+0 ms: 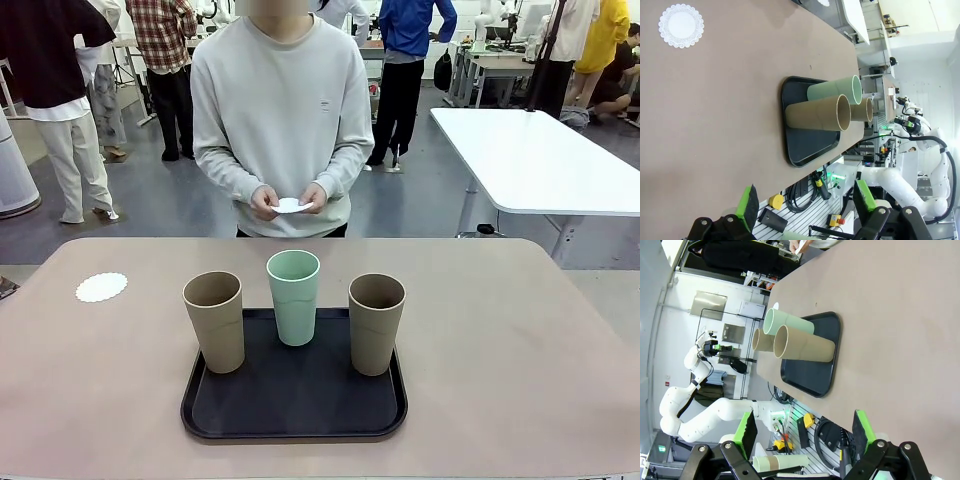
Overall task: Place coasters on the table and set cups on them.
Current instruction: Pick up one Reusable plastic cup and place it on a coaster set by the human.
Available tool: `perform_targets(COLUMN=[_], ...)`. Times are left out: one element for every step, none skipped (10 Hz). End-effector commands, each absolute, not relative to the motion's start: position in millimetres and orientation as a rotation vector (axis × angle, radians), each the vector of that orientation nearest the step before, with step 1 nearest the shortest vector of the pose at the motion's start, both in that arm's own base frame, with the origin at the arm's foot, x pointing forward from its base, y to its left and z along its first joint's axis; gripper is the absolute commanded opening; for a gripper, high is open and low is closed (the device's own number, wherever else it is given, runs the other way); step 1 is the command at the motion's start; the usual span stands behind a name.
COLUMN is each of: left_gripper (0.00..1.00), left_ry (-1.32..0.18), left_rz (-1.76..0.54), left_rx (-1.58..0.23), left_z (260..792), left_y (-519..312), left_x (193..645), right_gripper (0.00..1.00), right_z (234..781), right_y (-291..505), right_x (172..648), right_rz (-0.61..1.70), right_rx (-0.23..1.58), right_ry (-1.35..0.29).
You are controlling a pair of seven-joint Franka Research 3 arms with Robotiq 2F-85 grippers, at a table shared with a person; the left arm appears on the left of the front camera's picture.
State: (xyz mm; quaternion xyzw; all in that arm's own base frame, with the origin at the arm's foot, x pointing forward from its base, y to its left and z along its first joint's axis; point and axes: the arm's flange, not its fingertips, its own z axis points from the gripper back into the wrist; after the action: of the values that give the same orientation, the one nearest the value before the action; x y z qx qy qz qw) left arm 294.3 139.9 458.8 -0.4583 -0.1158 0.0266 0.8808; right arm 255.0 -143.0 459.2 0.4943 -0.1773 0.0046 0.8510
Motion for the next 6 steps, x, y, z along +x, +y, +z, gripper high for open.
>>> perform_targets(left_gripper=[1.00, 1.00, 1.00, 1.00, 1.00, 1.00], left_ry=[-0.244, -0.241, -0.409, -0.478, -0.518, -0.570], left_rz=[0.051, 0.055, -0.085, -0.314, -0.481, -0.624], left_rx=[-0.967, -0.955, -0.714, -0.605, -0.450, -0.276], left_z=[458.9, 458.8, 464.7, 476.9, 491.9, 506.8], left_y=[139.3, 139.9, 137.9, 128.2, 111.2, 90.6], left_x=[294.6, 294.3, 307.9, 324.8, 337.7, 341.8], right_gripper=[1.00, 1.00, 1.00, 1.00, 1.00, 1.00], right_z=[458.7, 458.7, 458.7, 458.7, 458.7, 458.7], right_y=[-142.5, -142.5, -142.5, -142.5, -142.5, -142.5], right_x=[255.9, 255.9, 255.9, 255.9, 255.9, 255.9], right_rz=[0.014, 0.014, 0.014, 0.014, 0.014, 0.014], right_rx=[1.051, 1.051, 1.051, 1.051, 1.051, 1.051], right_ry=[-0.375, -0.375, -0.375, -0.375, -0.375, -0.375])
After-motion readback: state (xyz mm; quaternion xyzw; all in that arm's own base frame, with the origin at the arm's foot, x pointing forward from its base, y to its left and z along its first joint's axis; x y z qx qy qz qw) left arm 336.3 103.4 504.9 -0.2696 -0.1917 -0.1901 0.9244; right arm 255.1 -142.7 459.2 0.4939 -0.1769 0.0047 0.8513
